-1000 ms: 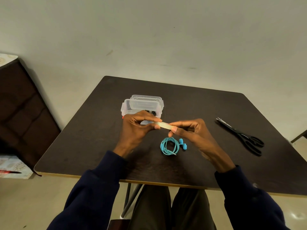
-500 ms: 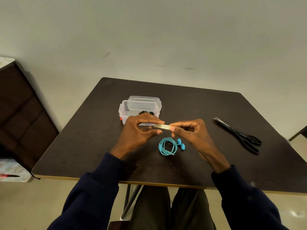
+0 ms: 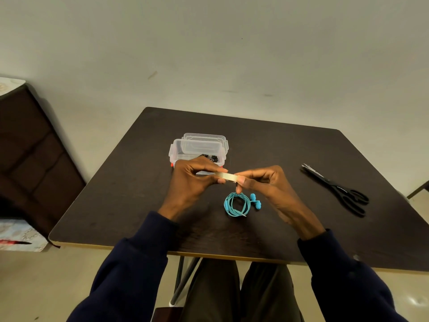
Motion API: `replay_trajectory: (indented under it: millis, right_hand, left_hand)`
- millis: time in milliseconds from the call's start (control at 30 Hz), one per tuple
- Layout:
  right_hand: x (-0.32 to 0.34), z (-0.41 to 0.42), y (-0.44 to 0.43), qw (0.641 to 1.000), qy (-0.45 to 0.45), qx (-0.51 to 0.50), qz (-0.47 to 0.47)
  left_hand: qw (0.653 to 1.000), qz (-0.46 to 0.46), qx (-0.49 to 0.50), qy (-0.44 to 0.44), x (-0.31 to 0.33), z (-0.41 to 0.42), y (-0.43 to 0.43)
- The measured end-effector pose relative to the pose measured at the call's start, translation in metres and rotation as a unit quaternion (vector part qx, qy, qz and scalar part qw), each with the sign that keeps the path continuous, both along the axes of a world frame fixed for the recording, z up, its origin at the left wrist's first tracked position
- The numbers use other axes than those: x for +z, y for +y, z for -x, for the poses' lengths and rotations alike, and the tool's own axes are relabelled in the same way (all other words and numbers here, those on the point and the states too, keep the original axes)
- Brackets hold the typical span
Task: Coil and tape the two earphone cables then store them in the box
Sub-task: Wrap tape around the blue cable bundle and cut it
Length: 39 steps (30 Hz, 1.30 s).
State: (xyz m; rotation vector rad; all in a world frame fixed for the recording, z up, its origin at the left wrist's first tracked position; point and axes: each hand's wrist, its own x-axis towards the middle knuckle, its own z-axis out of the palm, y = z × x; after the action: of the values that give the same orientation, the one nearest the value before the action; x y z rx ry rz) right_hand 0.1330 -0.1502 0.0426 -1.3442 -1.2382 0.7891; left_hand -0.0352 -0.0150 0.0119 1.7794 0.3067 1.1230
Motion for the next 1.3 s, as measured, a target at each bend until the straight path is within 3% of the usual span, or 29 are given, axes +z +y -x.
replay_trajectory:
  millis: [400, 600, 767, 1300]
  right_hand:
    - [0.004, -0.005, -0.007, 0.996, 0.062, 0.063, 0.013]
    - [0.001, -0.002, -0.006, 1.0, -0.005, -0.016, -0.016]
    - [0.003, 0.006, -0.006, 0.999, -0.026, -0.029, -0.028]
    - [0.004, -0.002, -0.004, 0.998, -0.027, 0.063, 0.007]
  left_hand:
    - [0.987, 0.144, -0.062, -0.036, -0.01, 0.002, 0.006]
    - [0.998, 0.01, -0.055, 0.024, -0.001, -0.003, 0.0]
    - [0.999, -0.031, -0.026, 0.021, 0.0, -0.008, -0.011]
    - [0.999, 0.018, -0.012, -0.047, 0.001, -0.004, -0.004]
